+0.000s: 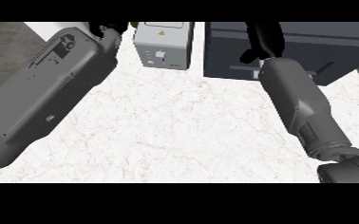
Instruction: Pick up the can, place it into the drawer and close the drawer
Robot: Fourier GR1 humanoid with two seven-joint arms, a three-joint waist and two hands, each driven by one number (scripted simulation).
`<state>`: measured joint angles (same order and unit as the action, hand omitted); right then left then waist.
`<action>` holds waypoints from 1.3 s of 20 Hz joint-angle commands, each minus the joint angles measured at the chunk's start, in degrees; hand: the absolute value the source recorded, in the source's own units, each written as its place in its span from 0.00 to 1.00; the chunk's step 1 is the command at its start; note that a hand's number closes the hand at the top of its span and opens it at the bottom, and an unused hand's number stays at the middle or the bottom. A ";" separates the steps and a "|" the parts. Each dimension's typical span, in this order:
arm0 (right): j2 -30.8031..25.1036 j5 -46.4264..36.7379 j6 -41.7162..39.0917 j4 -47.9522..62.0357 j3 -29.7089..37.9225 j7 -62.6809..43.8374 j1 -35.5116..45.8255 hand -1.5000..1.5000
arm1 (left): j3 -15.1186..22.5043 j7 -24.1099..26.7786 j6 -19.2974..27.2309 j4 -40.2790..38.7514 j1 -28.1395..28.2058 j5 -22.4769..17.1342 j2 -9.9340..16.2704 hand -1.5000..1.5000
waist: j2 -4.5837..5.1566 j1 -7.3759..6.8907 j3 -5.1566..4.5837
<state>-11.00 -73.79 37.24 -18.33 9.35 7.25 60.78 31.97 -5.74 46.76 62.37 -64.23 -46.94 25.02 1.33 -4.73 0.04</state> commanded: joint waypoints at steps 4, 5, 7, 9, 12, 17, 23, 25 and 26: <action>-2.69 -0.94 2.54 4.75 1.16 -1.61 5.01 0.00 | -0.12 -4.09 0.09 3.23 -0.90 0.51 2.02 0.00 | 0.50 -1.22 0.12; -2.51 -1.02 1.42 4.95 1.28 -3.09 7.06 0.00 | 0.02 -1.47 0.81 4.52 1.52 1.17 0.91 0.00 | 0.54 -1.78 0.06; -5.19 -0.23 -0.63 5.44 2.06 -1.23 8.53 0.00 | 0.24 -3.92 -0.17 3.85 0.21 1.03 2.34 0.00 | 0.69 -1.65 0.12; -4.29 -0.36 -1.06 6.31 2.17 -2.78 9.80 0.00 | 1.76 -3.71 1.64 5.47 0.53 1.87 0.11 0.00 | 0.87 -2.41 0.15; -4.90 2.51 -6.21 7.30 4.14 3.63 11.12 0.00 | 0.21 -2.16 0.75 6.79 3.78 1.66 1.67 0.00 | 0.68 -2.26 0.10; -0.30 14.81 -10.47 6.99 15.19 9.70 11.44 0.00 | 1.08 -2.45 1.27 7.14 3.60 2.28 1.05 0.00 | 1.04 -2.53 0.42; 0.02 23.46 -14.90 6.86 23.70 15.70 11.02 0.00 | 0.63 -3.80 1.37 8.89 4.37 2.26 2.60 0.00 | 0.45 -1.90 0.31; 0.63 23.67 -14.83 7.11 24.02 15.41 11.53 0.00 | 0.21 -4.06 0.80 10.75 5.70 2.07 3.65 0.00 | 0.11 -1.98 0.15; -0.98 24.34 -16.93 7.27 24.76 16.37 12.29 0.00 | 0.89 -4.67 2.38 9.75 3.20 3.02 2.43 0.00 | 0.64 -1.78 0.26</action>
